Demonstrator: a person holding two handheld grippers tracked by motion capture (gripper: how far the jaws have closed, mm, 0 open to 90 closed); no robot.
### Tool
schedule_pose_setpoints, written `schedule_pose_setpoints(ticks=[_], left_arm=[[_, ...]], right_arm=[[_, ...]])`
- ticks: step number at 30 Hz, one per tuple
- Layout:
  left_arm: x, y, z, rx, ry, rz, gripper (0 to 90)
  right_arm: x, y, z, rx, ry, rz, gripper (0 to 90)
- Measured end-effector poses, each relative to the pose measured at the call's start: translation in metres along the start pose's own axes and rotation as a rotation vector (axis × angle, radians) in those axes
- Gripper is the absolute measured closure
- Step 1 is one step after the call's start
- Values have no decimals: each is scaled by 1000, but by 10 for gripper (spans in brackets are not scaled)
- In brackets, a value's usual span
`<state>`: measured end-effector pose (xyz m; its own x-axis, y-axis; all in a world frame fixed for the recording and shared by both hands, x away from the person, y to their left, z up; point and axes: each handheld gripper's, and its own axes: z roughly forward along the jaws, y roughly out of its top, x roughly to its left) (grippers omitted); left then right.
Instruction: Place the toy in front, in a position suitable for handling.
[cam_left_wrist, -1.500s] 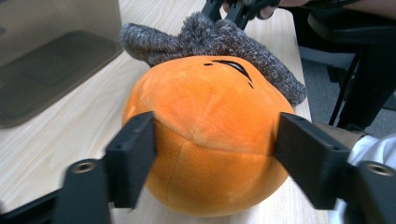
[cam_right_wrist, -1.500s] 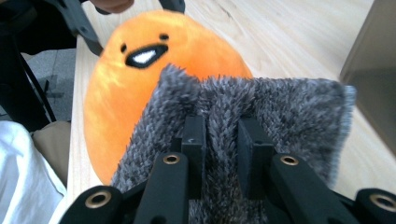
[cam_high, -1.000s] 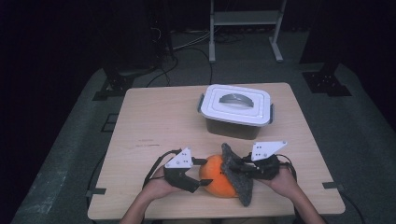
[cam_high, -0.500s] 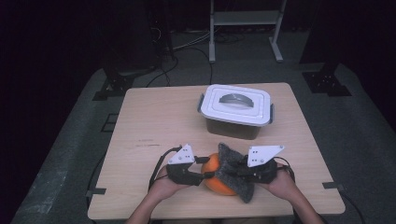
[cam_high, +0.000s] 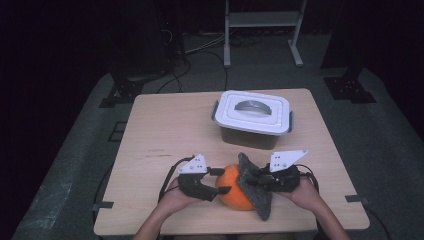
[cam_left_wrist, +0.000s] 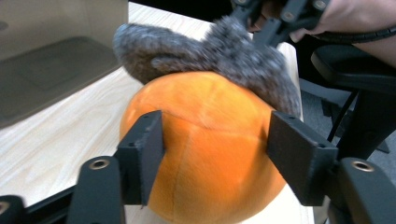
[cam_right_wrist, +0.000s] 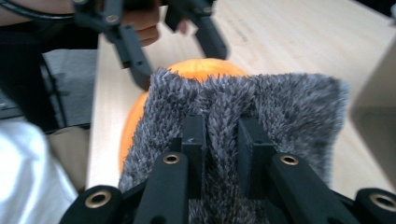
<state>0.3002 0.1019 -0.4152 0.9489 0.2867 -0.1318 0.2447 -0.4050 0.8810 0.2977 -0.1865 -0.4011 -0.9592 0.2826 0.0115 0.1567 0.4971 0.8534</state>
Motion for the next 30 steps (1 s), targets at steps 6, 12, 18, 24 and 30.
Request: schedule_pose_setpoints(ticks=[6,12,18,24,30], left_arm=[[-1,-3,2,29,-6,18,376],[-10,0,4,26,-36,137,404],[-12,1,5,42,-33,141,331],[-11,1,4,50,-28,135,324],[-16,1,5,51,-50,186,337]], right_arm=[[12,2,7,37,93,-35,742],[7,17,0,-51,20,-29,749],[5,15,9,-22,25,-20,748],[9,9,5,10,115,-23,750],[-3,11,-6,-29,31,4,746]])
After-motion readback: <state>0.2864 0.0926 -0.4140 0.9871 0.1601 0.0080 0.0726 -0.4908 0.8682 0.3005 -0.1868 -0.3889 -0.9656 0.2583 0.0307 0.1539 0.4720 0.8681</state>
